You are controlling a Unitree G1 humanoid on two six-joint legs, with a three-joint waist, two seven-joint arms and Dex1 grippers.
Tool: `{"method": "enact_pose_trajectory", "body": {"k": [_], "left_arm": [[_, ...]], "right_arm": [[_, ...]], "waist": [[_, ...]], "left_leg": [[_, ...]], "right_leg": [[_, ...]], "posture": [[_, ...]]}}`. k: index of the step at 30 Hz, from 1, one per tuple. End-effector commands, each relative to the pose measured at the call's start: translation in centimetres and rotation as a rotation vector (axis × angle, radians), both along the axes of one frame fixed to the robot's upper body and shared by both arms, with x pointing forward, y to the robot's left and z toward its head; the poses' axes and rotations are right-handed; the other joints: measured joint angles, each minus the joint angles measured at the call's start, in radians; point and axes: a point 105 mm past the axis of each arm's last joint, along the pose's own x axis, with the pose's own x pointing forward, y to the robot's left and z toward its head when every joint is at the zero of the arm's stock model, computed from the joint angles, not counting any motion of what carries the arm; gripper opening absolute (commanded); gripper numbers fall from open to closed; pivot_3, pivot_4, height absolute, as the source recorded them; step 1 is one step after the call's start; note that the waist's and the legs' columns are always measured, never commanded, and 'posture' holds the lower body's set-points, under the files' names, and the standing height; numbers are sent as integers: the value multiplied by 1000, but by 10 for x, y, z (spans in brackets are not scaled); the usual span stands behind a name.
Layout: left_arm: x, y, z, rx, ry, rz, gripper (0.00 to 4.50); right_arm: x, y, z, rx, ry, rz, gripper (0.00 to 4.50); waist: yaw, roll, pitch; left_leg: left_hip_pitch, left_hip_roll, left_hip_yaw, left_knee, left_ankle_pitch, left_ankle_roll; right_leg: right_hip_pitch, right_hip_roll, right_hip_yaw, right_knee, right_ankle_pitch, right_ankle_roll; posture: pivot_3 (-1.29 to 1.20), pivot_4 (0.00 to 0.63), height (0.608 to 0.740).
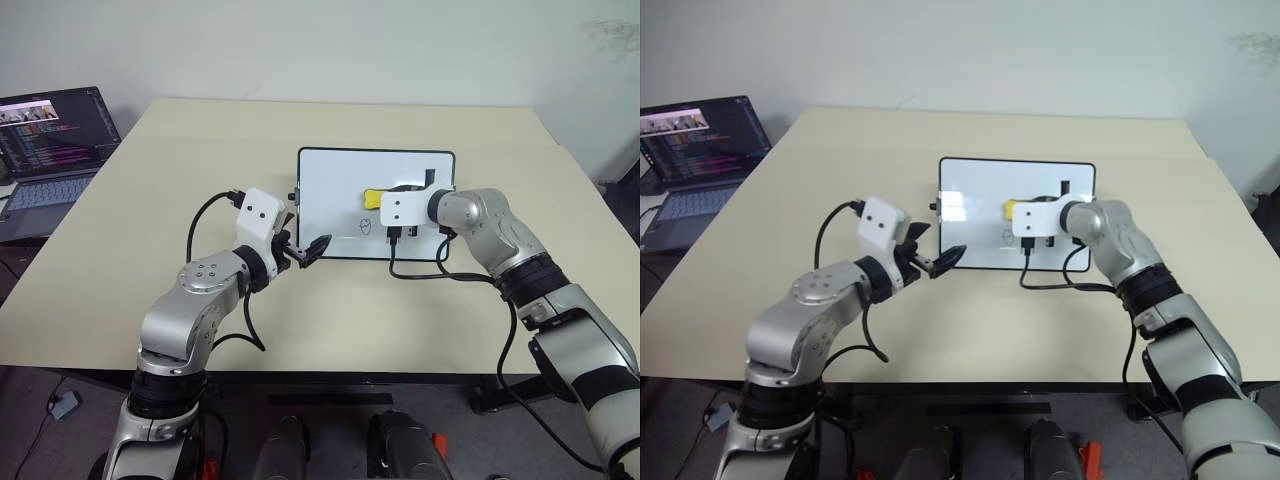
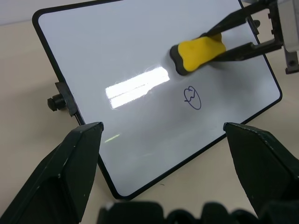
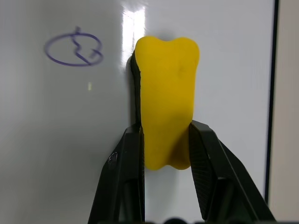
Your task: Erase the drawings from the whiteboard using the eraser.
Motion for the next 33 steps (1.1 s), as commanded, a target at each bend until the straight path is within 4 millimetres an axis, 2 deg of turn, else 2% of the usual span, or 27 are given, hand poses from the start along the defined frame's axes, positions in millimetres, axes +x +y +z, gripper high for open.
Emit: {"method": "enact_pose_trajectory", "body": {"k": [1, 7, 14, 17, 21, 25, 29, 31, 33], "left_arm": [[-3, -5, 15, -3, -61, -24, 4500], [-3, -5, 14, -4, -61, -25, 4500], [-2, -6, 13, -3, -58, -29, 4500], [-2, -6, 14, 1, -58, -31, 4500], [-3, -6, 15, 2, -62, -29, 4500], [-4, -3, 14, -2, -61, -15, 4500], [-4, -3, 12, -1, -58, -13, 4500], [-4, -3, 13, -2, -59, -13, 4500], [-4, -3, 12, 2, -57, -16, 4500]], "right_arm": [[9, -17, 18, 3, -61, -86, 970], [12, -17, 28, 14, -94, -98, 970], [3, -10, 10, 23, -16, -58, 969], [-1, -8, 9, 88, 26, -57, 969], [-12, -1, 28, 316, 126, -48, 968], [-23, -7, 56, 523, 180, -42, 968], [-29, -27, 82, 754, 206, -54, 968], [-32, -44, 90, 948, 235, -63, 968], [-30, -72, 96, 1149, 230, -118, 967]], "waist": [[0, 0, 0], [0, 0, 0], [0, 0, 0], [0, 0, 0], [0, 0, 0], [1, 0, 1], [2, 0, 1], [2, 0, 1], [2, 0, 1]], "left_leg": [[0, 0, 0, 0, 0, 0], [0, 0, 0, 0, 0, 0], [0, 0, 0, -1, 0, 0], [0, 0, 0, -1, 0, 0], [-1, 0, 0, -1, 0, 0], [-3, 0, -1, -2, 0, 0], [-3, 0, -2, -3, 0, -1], [-4, 0, -2, -3, 0, -1], [-4, 0, -2, -3, 0, -1]], "right_leg": [[0, 0, 0, 0, 0, 0], [0, 0, 0, 0, 0, 0], [0, 0, 0, 0, 0, 0], [0, 0, 0, 0, 0, 0], [-1, 0, 0, 0, 0, 0], [-3, 0, -1, 0, 0, 0], [-3, 0, -2, -1, 0, 1], [-3, 0, -2, -1, 0, 1], [-3, 0, -2, -1, 0, 0]], "posture": [[0, 150, 740], [0, 150, 740], [0, 150, 740], [0, 150, 740], [0, 150, 740], [0, 150, 740], [0, 150, 740], [0, 150, 740], [0, 150, 740]]}}
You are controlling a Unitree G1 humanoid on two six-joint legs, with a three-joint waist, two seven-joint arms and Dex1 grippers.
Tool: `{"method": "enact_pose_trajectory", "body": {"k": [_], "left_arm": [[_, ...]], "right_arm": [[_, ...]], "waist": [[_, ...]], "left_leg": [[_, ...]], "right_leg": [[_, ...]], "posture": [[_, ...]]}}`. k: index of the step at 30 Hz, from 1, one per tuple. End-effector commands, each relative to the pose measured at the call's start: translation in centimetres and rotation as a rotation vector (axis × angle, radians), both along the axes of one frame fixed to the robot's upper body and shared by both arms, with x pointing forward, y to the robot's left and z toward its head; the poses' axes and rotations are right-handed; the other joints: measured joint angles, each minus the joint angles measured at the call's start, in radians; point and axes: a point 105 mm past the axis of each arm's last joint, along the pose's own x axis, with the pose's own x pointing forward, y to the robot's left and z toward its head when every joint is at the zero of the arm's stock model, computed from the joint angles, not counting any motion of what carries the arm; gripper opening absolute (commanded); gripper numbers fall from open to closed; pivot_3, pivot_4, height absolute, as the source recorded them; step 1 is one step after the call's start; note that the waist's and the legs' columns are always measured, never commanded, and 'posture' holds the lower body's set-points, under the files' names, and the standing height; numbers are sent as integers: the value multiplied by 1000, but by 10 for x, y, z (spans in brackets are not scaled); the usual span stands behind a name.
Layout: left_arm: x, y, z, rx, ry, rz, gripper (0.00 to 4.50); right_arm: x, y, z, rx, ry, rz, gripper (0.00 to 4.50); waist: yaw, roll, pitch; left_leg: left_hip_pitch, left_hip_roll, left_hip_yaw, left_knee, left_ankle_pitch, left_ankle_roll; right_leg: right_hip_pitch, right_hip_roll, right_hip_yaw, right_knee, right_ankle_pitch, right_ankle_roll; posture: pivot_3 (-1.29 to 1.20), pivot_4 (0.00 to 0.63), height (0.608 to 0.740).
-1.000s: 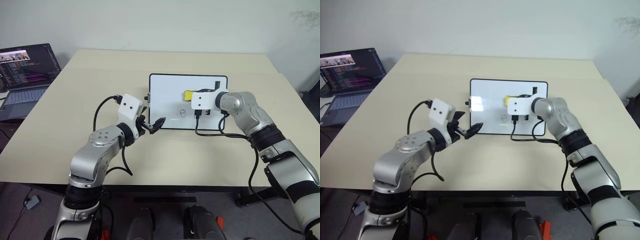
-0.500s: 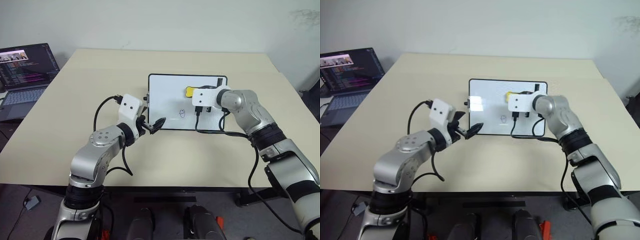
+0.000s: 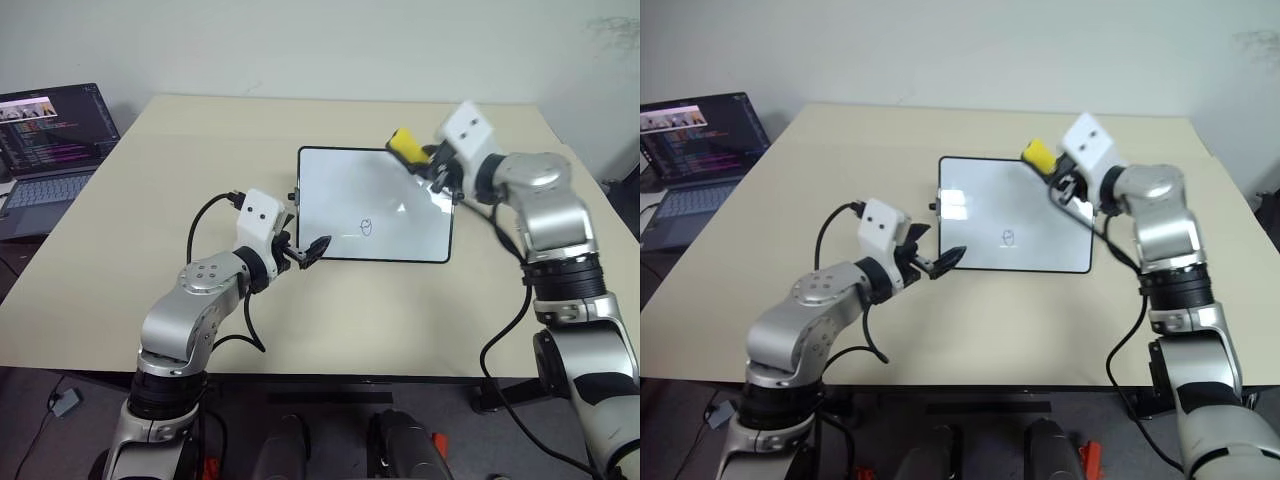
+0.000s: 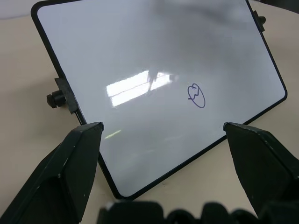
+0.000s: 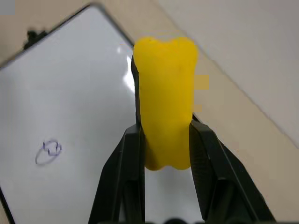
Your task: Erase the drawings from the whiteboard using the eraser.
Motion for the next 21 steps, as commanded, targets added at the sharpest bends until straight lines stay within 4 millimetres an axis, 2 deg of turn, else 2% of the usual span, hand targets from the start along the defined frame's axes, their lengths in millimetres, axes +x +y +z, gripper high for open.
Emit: {"method": "enact_pose_trajectory", "body": {"k": [1, 4, 9, 13, 18, 21], "left_arm": [[-4, -3, 13, 3, -58, -19, 4500], [-4, 0, 13, 10, -56, -23, 4500], [-4, 2, 12, 16, -55, -21, 4500], [-4, 3, 10, 24, -51, -28, 4500], [-4, 1, 11, 27, -51, -43, 4500], [-4, 2, 11, 29, -50, -46, 4500]], "right_arm": [[-2, -42, 21, 291, -17, -103, 967], [-4, -80, 22, 448, -30, -232, 967], [-16, -119, 17, 660, -53, -345, 967], [-35, -155, -1, 770, -88, -460, 967], [-47, -181, -15, 852, -114, -551, 967], [-50, -188, -23, 875, -117, -592, 967]], "waist": [[1, 0, 0], [1, 0, 0], [0, 0, 0], [0, 0, 0], [-5, 0, 0], [-6, 0, 0]], "left_leg": [[0, 0, 0, 0, 0, 0], [0, 0, 0, 0, 0, 0], [0, 0, 1, 0, 0, 0], [-1, 0, 1, -1, 0, 0], [0, 0, 4, 0, 0, 0], [0, 1, 4, 0, 0, 0]], "right_leg": [[0, 0, 0, 0, 0, 0], [0, 0, 0, 0, 0, 0], [0, 0, 1, 0, 0, 0], [-1, 0, 1, 0, 0, 0], [-1, 0, 3, 0, 0, 0], [-1, 0, 3, 0, 0, 0]], "posture": [[0, 150, 740], [0, 150, 740], [0, 150, 740], [0, 150, 740], [0, 150, 740], [0, 150, 740]]}}
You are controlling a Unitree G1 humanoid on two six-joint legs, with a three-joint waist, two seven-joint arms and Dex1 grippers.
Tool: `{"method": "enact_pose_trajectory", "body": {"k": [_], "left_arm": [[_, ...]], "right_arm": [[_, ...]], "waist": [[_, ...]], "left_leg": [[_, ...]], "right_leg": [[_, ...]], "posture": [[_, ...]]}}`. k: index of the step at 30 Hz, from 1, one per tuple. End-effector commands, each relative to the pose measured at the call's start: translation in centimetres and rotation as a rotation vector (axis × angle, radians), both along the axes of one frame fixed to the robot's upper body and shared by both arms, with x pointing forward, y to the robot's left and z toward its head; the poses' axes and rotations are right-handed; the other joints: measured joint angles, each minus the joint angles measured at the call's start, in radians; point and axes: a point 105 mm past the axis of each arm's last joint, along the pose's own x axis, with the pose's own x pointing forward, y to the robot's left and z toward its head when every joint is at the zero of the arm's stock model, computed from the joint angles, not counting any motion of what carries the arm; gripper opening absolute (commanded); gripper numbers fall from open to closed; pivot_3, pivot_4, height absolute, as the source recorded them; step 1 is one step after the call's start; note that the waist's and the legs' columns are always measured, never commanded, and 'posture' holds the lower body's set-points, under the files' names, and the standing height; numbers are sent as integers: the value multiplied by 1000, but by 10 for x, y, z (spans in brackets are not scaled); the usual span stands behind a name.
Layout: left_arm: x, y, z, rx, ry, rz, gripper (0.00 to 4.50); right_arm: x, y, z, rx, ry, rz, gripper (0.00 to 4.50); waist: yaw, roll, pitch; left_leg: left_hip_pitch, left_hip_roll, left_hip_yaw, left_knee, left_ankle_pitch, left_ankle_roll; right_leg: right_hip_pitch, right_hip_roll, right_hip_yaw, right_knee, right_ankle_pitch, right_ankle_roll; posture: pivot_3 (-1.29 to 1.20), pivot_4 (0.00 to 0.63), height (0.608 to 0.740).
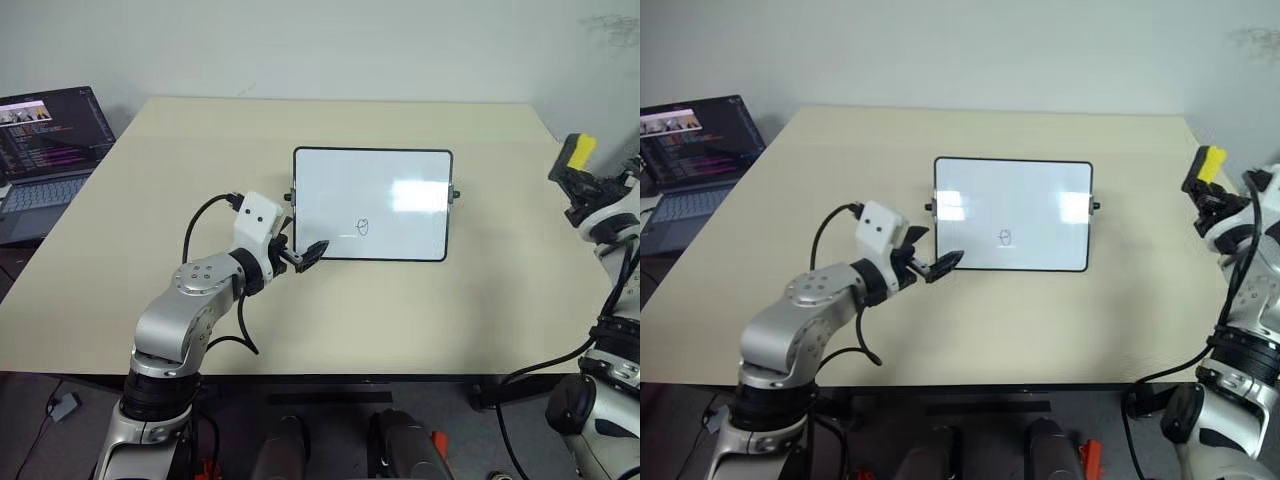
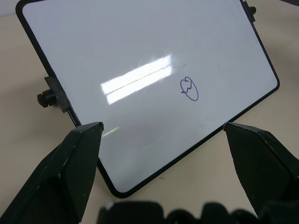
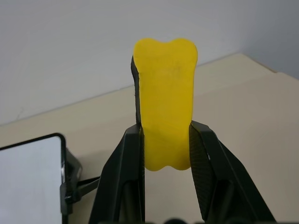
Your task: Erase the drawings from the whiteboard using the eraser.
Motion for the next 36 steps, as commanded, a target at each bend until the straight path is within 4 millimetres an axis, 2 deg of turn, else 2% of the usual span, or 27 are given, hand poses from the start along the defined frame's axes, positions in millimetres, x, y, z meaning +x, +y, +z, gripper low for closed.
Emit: {"method": "enact_pose_trajectory", "body": {"k": [1, 6, 12, 23, 34, 36], "left_arm": [[-1, -2, 12, 1, -57, -21, 4500], [1, -2, 13, 6, -57, -26, 4500], [1, -2, 13, 7, -56, -29, 4500], [-3, 3, 4, 22, -30, -21, 4500], [-6, 11, -11, 32, 14, -3, 4500], [-6, 11, -12, 27, 19, -1, 4500]], "right_arm": [[-9, -10, 8, 3, -65, -60, 967], [-8, -11, -26, -47, 35, -118, 967], [-3, -2, -47, -42, 90, -106, 967], [3, 1, -43, -45, 83, -90, 967], [6, 13, -37, -60, 70, -37, 967], [6, 17, -27, -86, 52, -19, 967]], "waist": [[0, 0, 0], [3, 0, 0], [2, 0, 0], [2, 0, 0], [4, 0, 0], [3, 0, 0]], "left_leg": [[0, 0, 0, 0, 0, 0], [-1, 0, 0, 0, 0, 0], [0, 0, 0, 0, 0, 0], [0, 0, 0, 0, 0, 0], [-1, 0, 0, 0, 0, 0], [-1, 0, 0, 0, 0, 0]], "right_leg": [[0, 0, 0, 0, 0, 0], [0, 0, 0, -1, 0, 0], [0, 0, 0, 0, 0, 0], [0, 0, 0, -1, 0, 0], [0, 0, 0, -1, 0, 0], [0, 0, 0, -1, 0, 0]], "posture": [[0, 150, 740], [0, 150, 740], [0, 150, 740], [0, 150, 740], [0, 150, 740], [0, 150, 740]]}}
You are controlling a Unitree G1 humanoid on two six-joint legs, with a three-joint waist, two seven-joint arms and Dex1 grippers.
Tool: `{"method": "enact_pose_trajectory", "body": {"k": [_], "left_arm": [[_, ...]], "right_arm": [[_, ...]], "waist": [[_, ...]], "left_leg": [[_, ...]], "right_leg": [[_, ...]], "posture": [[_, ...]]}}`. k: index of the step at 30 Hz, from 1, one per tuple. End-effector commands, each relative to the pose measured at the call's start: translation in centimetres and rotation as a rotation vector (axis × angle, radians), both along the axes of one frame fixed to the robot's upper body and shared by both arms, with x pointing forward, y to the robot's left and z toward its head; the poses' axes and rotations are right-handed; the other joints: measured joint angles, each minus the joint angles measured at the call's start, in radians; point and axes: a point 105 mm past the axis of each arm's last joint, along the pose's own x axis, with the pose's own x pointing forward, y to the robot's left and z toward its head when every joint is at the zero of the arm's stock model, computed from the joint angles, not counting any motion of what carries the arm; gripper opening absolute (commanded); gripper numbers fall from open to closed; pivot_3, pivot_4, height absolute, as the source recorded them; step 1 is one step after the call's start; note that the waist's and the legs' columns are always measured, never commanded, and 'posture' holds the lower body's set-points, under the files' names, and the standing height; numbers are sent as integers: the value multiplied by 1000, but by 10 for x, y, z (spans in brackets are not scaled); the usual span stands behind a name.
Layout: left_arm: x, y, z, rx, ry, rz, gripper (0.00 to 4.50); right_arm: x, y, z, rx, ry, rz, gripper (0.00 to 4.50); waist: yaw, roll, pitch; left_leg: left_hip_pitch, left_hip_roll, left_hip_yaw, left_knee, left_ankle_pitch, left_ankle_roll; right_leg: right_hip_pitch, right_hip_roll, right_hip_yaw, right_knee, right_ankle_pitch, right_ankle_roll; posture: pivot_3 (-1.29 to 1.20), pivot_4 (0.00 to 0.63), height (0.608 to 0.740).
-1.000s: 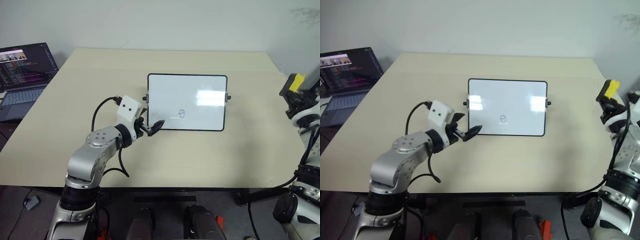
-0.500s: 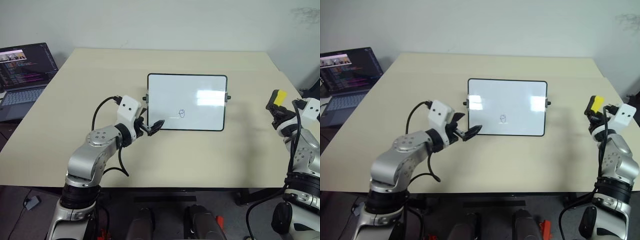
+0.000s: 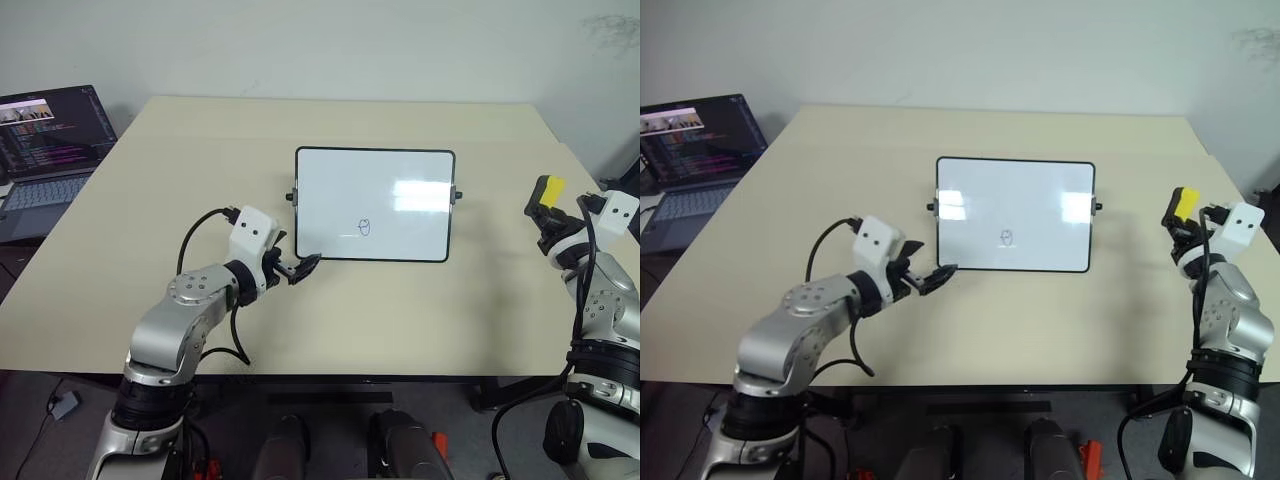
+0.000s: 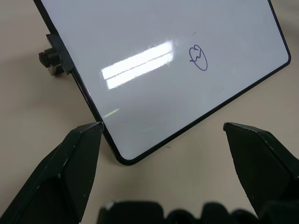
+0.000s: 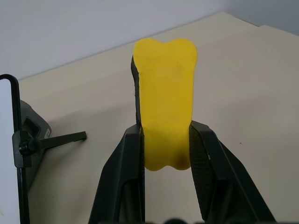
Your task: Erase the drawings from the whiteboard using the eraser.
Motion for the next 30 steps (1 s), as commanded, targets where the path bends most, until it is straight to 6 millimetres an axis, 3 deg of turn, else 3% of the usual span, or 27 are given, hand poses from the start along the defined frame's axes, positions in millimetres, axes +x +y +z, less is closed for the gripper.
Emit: {"method": "enact_pose_trajectory", "body": {"k": [1, 4, 8, 10, 12, 16, 19, 24, 30], "left_arm": [[-2, -1, 10, -3, -44, -14, 4500], [-2, -1, 10, -5, -42, -15, 4500], [-2, -2, 9, -6, -36, -19, 4500], [-4, -3, 7, -5, -25, -29, 4500], [-4, -5, 5, -6, -18, -35, 4500], [-5, -6, 3, -2, -12, -40, 4500], [-5, -7, 4, -2, -14, -44, 4500], [-6, -8, 5, -7, -18, -46, 4500], [-6, -11, 5, -13, -22, -45, 4500]], "right_arm": [[-2, 5, 38, -67, -100, 39, 967], [-1, 14, 60, -113, -142, 89, 967], [1, 49, 87, -310, -170, 215, 967], [4, 83, 79, -639, -114, 318, 967], [3, 110, 70, -836, -96, 417, 967], [1, 155, 66, -961, -151, 565, 967], [-2, 187, 48, -1106, -158, 680, 967], [6, 211, 33, -1228, -172, 741, 967], [20, 225, 26, -1359, -193, 744, 967]], "waist": [[0, 0, 0], [-1, 0, 0], [-3, 0, 0], [-2, 0, 0], [-2, -1, 0], [0, -1, 0], [1, -1, 0], [2, -1, 0], [2, -1, 0]], "left_leg": [[0, 0, 0, 0, 0, 0], [0, 0, 0, 0, 0, 0], [0, 0, 1, 0, 0, 0], [0, 1, 0, 0, 0, 0], [0, 1, 0, -1, 0, 0], [-1, 1, 0, -1, 0, 0], [-3, 0, 0, 0, 0, 0], [-3, 0, -1, -1, 0, -1], [-3, 0, -1, 0, 0, -1]], "right_leg": [[0, 0, 0, 0, 0, 0], [0, 0, 0, 0, 0, 0], [-1, 0, 0, 0, 0, 0], [-1, 0, 0, 0, 0, 0], [-1, 0, -1, -1, 0, 0], [-2, 0, 0, -1, 0, 0], [-4, 0, 0, -1, 0, 0], [-4, 0, -1, -1, 0, 0], [-3, 0, -1, 0, 0, 0]], "posture": [[0, 150, 740], [0, 150, 740], [0, 150, 740], [0, 150, 740], [0, 150, 740], [0, 150, 740], [0, 150, 740], [0, 150, 740], [0, 150, 740]]}}
